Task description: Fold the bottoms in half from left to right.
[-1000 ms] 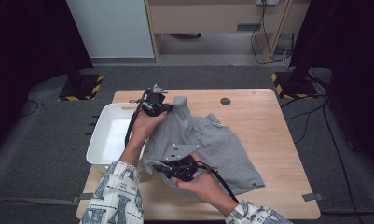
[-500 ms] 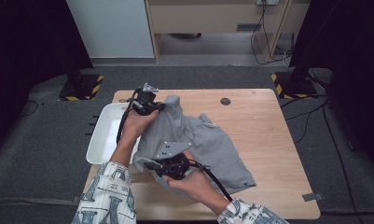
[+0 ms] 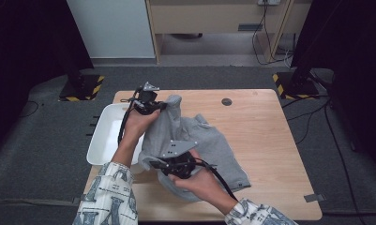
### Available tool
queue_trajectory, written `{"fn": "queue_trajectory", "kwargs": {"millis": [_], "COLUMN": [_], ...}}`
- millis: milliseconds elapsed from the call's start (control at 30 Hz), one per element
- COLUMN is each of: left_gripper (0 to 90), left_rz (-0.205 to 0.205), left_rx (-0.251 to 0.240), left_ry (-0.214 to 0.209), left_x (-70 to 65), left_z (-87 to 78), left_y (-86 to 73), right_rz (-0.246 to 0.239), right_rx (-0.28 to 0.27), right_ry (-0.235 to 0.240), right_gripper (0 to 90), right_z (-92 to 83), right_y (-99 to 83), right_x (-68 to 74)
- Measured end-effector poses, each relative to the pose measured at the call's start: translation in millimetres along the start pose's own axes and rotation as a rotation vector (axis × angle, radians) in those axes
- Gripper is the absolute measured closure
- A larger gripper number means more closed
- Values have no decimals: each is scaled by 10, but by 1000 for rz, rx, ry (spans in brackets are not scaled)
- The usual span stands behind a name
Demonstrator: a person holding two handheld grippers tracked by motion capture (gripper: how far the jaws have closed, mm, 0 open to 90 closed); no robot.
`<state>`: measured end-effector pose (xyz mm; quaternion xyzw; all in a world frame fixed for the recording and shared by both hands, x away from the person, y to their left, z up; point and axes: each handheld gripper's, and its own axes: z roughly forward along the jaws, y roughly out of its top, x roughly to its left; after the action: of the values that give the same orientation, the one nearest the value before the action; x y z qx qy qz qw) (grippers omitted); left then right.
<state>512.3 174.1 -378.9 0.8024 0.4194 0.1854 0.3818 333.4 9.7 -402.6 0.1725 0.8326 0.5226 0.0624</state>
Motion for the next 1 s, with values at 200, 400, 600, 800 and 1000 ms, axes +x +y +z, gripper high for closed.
{"fn": "queue_trajectory", "kwargs": {"millis": [200, 400, 600, 800, 1000], "left_gripper": [844, 844, 845, 847, 847], "left_rz": [12, 13, 11, 5, 11], "left_rx": [19, 30, 32, 31, 23], "left_ry": [3, -4, 4, 12, 7], "left_x": [-157, -304, -404, -434, -508], "left_z": [171, 341, 439, 500, 572], "left_y": [99, 145, 174, 215, 256], "right_rz": [2, 6, 16, 22, 21], "right_rx": [-2, 0, 11, 21, 14], "right_ry": [-24, -42, -60, -68, -75], "right_gripper": [845, 845, 844, 844, 844], "right_z": [-261, -485, -610, -664, -720], "right_y": [-82, -166, -284, -391, -402], "right_x": [-117, -217, -294, -325, -353]}}
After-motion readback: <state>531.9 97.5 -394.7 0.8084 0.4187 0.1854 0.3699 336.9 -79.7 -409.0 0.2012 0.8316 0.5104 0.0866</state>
